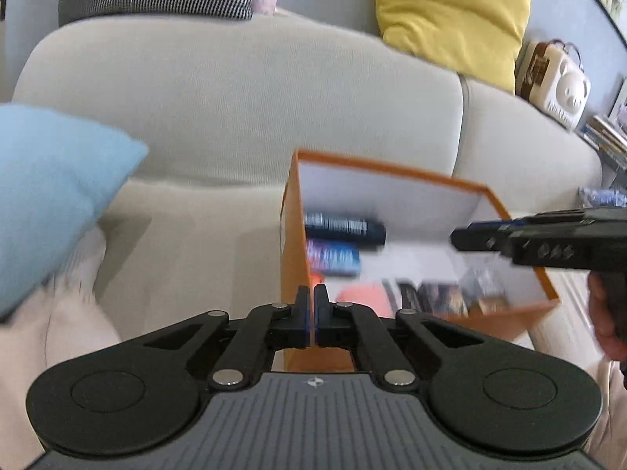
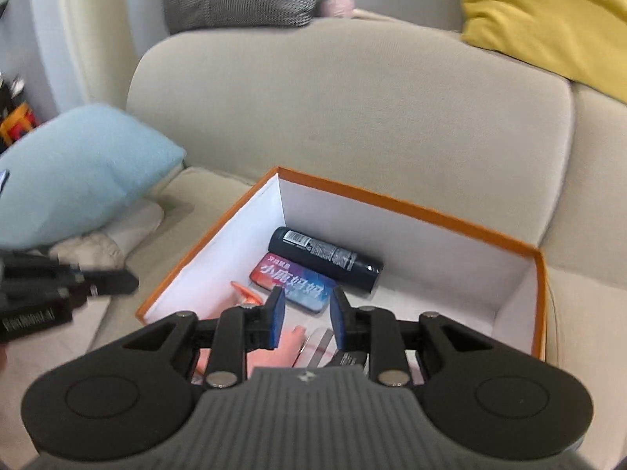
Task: Organize rigid objects
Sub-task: 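Withdraw both grippers from the box toward the lotion tube and tape measure, then grasp the white lotion tube with the left gripper while the right grasps the yellow tape measure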
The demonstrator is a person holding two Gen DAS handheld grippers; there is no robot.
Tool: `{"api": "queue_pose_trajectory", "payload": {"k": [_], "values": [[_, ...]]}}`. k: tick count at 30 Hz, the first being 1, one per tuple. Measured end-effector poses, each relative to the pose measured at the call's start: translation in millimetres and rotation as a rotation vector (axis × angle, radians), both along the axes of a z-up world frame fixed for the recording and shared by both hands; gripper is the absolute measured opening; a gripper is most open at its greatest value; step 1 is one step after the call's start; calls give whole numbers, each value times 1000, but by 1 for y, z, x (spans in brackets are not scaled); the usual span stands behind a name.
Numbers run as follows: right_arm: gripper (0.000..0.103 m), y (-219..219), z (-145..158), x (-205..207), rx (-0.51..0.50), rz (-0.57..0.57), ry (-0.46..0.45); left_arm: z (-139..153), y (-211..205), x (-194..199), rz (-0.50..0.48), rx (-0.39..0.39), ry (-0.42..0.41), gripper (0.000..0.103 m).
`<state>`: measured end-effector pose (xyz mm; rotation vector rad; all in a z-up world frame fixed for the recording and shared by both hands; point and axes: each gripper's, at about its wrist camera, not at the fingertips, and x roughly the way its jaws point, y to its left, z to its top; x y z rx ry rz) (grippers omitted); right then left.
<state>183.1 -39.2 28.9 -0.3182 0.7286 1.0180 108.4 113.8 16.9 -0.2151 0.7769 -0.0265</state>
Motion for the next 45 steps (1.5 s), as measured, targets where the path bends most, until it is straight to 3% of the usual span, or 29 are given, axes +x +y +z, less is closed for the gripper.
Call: {"api": "queue_pose_trajectory", "payload": {"k": [4, 5, 8, 12, 16, 20, 24, 28, 32, 36, 39, 42, 45], "values": [[26, -17, -12, -23, 75, -45, 45, -6, -2, -16, 0, -4, 54, 3], [27, -28, -3, -31, 88, -47, 49, -8, -2, -19, 4, -1, 66, 6], [31, -40, -12, -55, 113, -30, 83, -16, -8, -28, -7, 39, 89, 7], [33, -48, -38, -78, 81, -35, 116, -25, -27, -31, -64, 190, 100, 19], [37, -46, -67, -79, 25, -80, 193, -39, -42, -27, -130, 283, 105, 33], [52, -39, -87, -70, -15, -110, 233, -58, -72, -32, -261, 564, 46, 72], [54, -37, -104, -57, -14, -140, 303, -82, -89, -27, -403, 675, 83, 78], [58, -37, -115, -46, 0, -151, 358, -101, -95, -20, -467, 764, 115, 86], [58, -38, -125, -37, 13, -172, 413, -114, -97, -13, -497, 815, 138, 87], [59, -37, -131, -33, 39, -166, 412, -125, -98, -11, -489, 852, 131, 103], [61, -34, -134, -36, 45, -152, 393, -129, -93, -7, -445, 863, 123, 103], [62, -33, -136, -37, 48, -144, 390, -130, -89, -4, -429, 823, 143, 103], [62, -34, -138, -38, 57, -145, 390, -134, -91, -9, -445, 842, 106, 103]]}}
